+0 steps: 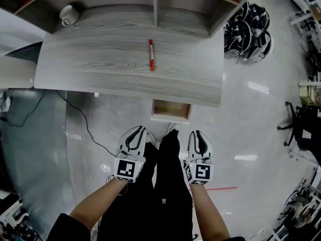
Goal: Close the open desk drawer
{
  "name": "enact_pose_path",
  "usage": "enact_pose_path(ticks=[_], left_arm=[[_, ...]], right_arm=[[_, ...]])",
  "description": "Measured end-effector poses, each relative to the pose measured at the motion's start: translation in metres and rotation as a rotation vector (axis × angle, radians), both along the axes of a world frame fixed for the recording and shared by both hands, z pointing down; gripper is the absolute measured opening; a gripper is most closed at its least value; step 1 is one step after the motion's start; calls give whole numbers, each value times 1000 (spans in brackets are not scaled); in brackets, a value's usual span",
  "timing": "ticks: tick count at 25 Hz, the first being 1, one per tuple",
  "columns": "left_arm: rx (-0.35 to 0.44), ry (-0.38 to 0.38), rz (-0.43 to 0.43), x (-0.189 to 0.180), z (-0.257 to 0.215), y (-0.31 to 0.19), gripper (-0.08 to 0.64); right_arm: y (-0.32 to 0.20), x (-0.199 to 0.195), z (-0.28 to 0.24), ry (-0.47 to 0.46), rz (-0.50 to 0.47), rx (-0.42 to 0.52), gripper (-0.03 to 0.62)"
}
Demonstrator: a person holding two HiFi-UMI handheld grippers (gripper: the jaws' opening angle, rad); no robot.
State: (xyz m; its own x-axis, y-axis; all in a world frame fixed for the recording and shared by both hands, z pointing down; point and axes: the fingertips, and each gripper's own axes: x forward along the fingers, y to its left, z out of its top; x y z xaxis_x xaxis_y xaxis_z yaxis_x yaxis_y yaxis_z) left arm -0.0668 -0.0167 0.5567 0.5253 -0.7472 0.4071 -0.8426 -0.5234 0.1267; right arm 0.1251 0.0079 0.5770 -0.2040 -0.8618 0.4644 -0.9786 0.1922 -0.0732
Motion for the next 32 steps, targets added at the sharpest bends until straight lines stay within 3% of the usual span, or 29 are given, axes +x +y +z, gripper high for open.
enact_pose_path(ticks=[2,5,14,18,22,32], left_arm=[[-22,-4,16,0,17,-1,71],[-40,-16,34,0,43,-5,109],[-87,-88,125,11,115,0,127],[-69,-127,194,20,138,2,143],[-93,-140,184,21,157,1,158],[-120,-154,217,34,182,-4,164]], right_arm=[[-2,3,14,2,-2,-17,95],[-3,0,40,22,-34,-51,106],[11,1,108,48,-53,-149,124],[11,6,134,54,-34,-189,129],[4,10,152,26,-11,-213,135],[2,4,174,27,-89,-245,150]])
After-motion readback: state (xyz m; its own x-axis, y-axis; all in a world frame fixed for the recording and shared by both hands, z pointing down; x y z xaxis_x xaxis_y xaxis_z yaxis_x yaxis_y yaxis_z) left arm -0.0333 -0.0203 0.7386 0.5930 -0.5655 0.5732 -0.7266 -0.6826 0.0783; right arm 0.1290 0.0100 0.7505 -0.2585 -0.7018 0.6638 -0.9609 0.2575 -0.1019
